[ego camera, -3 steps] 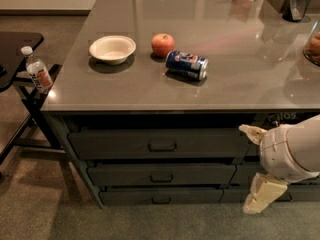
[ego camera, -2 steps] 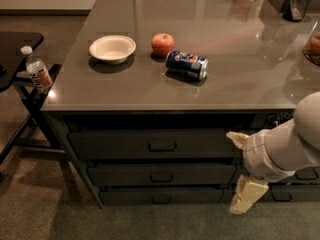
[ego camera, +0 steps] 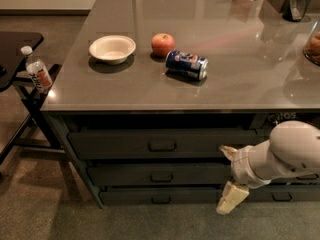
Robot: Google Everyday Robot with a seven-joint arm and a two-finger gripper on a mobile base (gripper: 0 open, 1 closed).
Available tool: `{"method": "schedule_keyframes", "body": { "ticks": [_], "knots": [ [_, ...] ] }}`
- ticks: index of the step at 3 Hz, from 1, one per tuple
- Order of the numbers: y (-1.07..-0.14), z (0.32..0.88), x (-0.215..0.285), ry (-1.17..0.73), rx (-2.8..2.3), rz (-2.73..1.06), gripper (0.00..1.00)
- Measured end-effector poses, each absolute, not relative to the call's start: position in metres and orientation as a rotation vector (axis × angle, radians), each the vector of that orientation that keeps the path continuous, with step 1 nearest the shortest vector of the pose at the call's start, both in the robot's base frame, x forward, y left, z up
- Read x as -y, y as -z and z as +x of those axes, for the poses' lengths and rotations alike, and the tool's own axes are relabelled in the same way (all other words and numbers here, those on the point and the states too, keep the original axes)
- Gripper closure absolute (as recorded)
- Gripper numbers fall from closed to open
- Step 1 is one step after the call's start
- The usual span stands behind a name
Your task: Open bottom drawer
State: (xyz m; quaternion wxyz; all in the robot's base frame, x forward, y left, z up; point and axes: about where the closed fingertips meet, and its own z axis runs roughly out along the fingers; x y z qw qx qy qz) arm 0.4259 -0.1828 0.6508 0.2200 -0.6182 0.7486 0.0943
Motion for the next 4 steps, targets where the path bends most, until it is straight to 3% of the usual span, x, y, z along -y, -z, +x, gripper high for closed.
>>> {"method": "schedule_keyframes", "body": {
  "ticks": [3, 4],
  "knots": [
    [-0.584, 0.452, 0.19, -0.233, -1.989, -1.653, 0.64],
    [-0.584, 0.452, 0.19, -0.233, -1.989, -1.653, 0.64]
  ]
}}
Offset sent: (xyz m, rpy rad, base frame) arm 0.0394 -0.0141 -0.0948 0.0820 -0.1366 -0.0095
